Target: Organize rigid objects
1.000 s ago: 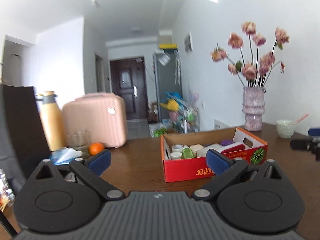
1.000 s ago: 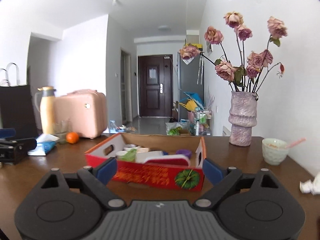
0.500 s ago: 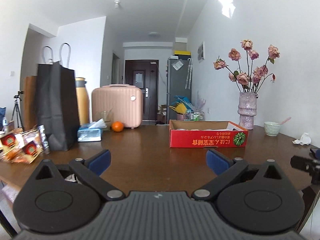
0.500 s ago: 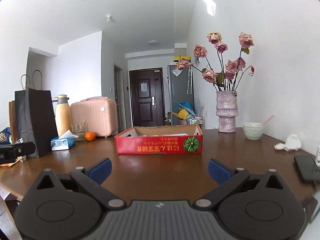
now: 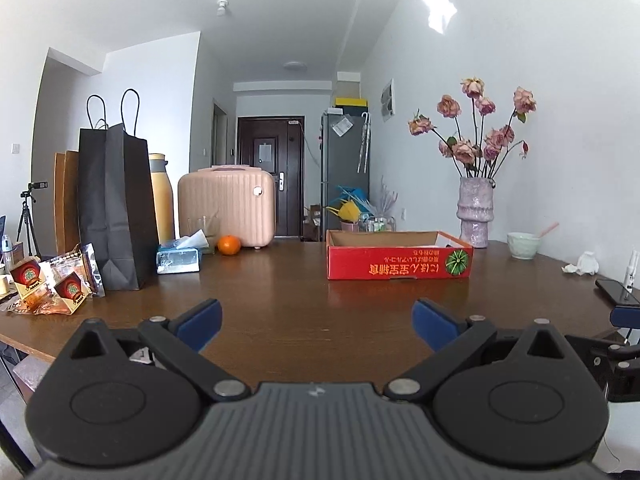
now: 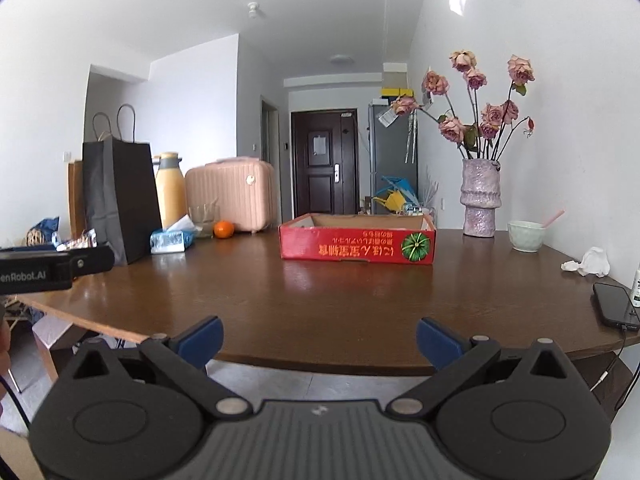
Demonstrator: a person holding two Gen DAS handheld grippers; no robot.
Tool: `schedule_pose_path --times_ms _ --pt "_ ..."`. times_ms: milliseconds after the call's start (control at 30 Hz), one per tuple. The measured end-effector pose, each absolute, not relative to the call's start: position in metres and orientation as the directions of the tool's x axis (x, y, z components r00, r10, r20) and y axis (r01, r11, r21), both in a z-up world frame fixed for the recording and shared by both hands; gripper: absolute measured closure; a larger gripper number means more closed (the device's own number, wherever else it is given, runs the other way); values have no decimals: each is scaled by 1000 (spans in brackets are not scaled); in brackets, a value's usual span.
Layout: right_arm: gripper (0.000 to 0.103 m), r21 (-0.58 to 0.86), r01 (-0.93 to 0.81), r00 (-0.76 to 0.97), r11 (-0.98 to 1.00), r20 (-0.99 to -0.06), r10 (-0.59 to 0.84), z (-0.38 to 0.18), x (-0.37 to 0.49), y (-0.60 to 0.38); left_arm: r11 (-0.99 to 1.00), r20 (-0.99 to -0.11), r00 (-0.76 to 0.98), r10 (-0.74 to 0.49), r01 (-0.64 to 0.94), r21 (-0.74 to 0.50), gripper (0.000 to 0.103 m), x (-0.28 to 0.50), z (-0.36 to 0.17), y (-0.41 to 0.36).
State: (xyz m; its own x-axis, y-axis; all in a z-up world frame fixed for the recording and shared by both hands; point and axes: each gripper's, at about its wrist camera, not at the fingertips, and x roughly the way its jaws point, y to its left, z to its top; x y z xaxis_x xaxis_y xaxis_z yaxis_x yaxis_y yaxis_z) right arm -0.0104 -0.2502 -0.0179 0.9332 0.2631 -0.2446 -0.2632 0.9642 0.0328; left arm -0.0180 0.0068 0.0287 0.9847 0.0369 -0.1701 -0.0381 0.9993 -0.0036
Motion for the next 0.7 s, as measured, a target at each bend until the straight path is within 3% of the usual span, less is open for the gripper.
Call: schedule_pose_path --times_ms 700 --pt "0 16 -260 940 965 -227 257 -12 -1 -248 999 -151 988 43 -42 10 0 -20 30 4"
